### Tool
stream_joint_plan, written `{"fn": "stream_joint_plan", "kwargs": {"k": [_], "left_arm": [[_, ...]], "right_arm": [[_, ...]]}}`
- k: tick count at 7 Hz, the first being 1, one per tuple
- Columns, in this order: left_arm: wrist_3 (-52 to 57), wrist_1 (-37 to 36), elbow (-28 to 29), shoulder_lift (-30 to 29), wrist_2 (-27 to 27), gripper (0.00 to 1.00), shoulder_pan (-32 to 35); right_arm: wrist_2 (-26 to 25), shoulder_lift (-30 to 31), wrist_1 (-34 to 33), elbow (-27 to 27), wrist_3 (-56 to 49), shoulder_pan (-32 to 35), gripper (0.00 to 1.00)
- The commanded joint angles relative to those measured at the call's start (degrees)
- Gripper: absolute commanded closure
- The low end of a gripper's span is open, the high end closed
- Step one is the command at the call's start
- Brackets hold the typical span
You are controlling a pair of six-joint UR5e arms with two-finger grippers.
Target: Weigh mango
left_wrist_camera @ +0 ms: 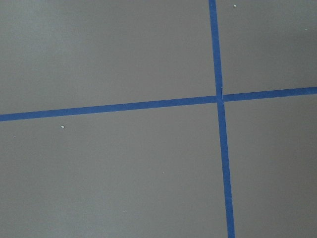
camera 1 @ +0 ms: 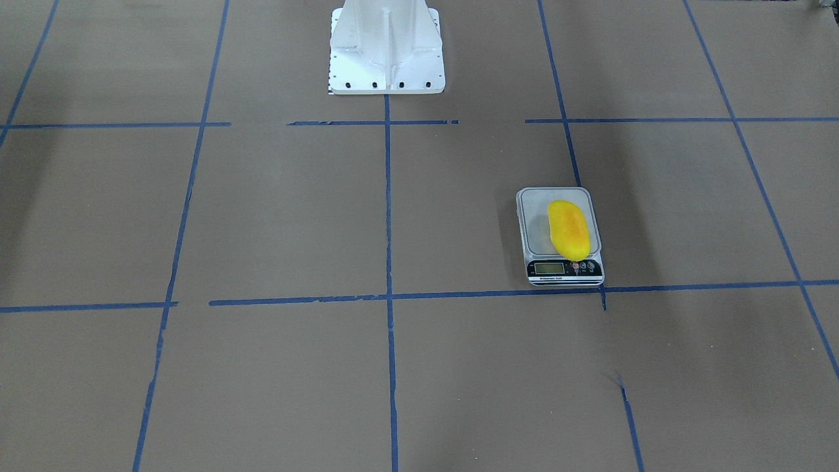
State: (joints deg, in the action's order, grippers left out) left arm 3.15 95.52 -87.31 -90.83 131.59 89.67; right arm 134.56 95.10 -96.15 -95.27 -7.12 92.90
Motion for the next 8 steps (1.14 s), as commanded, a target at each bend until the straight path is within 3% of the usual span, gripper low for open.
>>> {"fn": "stream_joint_plan", "kwargs": {"k": [1, 8], "left_arm": [[-0.1, -0.4, -2.2, 0.1, 0.0, 0.0, 0.2], [-0.2, -0.4, -3.0, 0.8, -0.3, 0.0, 0.2]], "right_arm": [[0.0, 0.0, 0.0, 0.0, 0.0, 0.0, 0.0], [0.0, 0.0, 0.0, 0.0, 0.0, 0.0, 0.0]]}}
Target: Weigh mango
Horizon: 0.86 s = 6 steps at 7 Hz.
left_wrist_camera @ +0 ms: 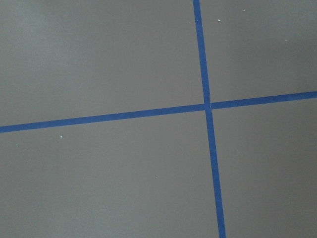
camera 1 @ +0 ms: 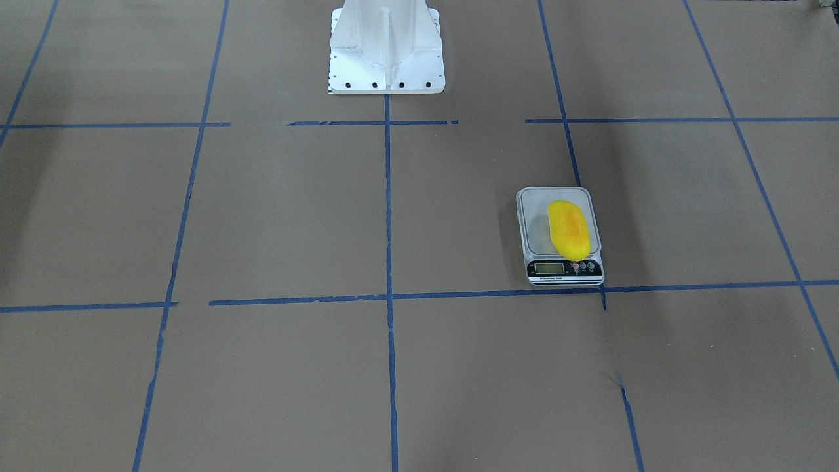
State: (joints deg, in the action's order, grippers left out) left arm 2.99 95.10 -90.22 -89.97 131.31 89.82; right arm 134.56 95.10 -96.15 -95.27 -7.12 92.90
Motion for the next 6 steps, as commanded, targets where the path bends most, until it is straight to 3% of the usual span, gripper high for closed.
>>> {"fn": "stream_joint_plan", "kwargs": {"k": [1, 6], "left_arm": [[0.1, 0.0, 0.0, 0.1, 0.2, 0.0, 0.1], [0.0, -0.4, 0.3, 0.1, 0.3, 0.0, 0.0]], "right_arm": [[0.0, -0.1, 0.0, 0.0, 0.0, 0.0, 0.0], [0.0, 0.0, 0.0, 0.0, 0.0, 0.0, 0.0]]}}
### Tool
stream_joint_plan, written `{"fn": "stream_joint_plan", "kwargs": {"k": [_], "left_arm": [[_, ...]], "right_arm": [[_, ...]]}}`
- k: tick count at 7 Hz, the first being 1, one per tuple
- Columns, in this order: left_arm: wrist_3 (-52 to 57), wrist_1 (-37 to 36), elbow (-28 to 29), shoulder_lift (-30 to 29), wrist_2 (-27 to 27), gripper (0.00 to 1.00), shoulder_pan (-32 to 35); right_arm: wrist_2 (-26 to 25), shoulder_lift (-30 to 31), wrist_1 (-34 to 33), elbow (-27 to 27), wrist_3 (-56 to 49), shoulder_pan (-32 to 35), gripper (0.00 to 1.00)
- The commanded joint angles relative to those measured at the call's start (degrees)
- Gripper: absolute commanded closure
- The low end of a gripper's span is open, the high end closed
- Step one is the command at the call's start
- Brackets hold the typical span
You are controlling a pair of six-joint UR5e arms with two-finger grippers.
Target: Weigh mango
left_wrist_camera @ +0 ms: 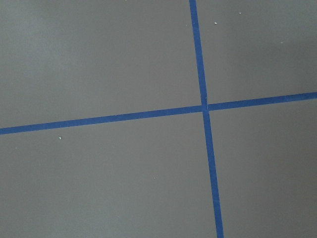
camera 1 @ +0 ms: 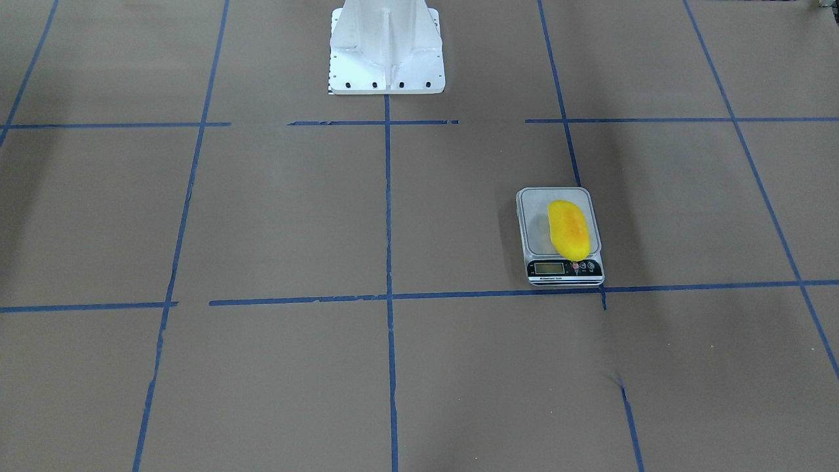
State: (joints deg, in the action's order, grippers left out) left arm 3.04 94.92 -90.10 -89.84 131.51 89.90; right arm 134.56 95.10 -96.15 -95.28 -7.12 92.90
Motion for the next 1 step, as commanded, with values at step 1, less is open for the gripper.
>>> {"fn": "stream_joint_plan", "kwargs": {"k": [1], "left_arm": [[0.0, -2.0, -0.2, -0.1, 0.2, 0.0, 0.0]], "right_arm": [[0.0, 0.0, 0.0, 0.0, 0.0, 0.0, 0.0]]}}
